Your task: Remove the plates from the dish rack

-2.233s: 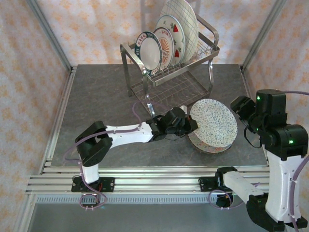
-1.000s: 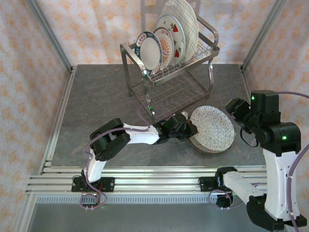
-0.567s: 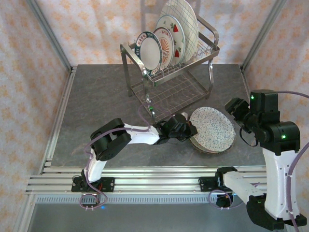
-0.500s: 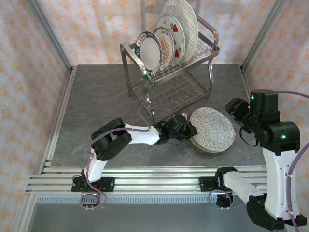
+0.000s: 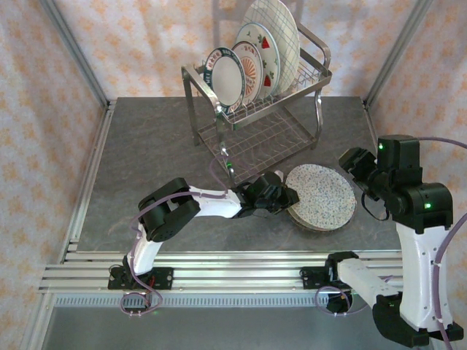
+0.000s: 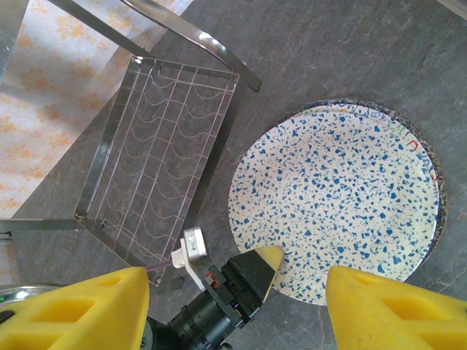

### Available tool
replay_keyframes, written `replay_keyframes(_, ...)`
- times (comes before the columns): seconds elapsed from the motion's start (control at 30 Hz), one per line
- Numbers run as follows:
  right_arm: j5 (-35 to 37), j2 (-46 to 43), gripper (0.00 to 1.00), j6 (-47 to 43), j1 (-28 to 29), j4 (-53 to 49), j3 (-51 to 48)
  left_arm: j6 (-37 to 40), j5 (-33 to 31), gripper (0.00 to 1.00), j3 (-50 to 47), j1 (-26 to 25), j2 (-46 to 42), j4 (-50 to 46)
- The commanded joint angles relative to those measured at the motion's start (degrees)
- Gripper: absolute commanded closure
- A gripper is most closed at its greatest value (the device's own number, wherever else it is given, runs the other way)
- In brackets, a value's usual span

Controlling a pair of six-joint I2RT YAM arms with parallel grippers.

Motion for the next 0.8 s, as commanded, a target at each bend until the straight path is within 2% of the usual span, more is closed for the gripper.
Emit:
replay_keyframes(0.0,0.3,-0.2,0.35,0.0,0.0,1.2,-0.4,1.1,0.8,0.76,1.3,1.2,0.5,-0.5)
replay_keyframes(0.33,0.5,-0.1,0.35,0.0,0.0,1.2,-0.3,5.9,0.9,0.6,6.3,1.2,-0.3,-14.2)
replay_keyframes(0.57,0.4,0.0,0.35,0.1,0.0,1.6,-0.5,9.5,0.3,0.59,11.3,1.2,0.6,-24.9)
replay_keyframes(0.77,0.4,-0.1,0.35,0.2,0.0,1.5,-0.3,11.1,-0.3,0.58,13.7,1.2,1.4,-29.6)
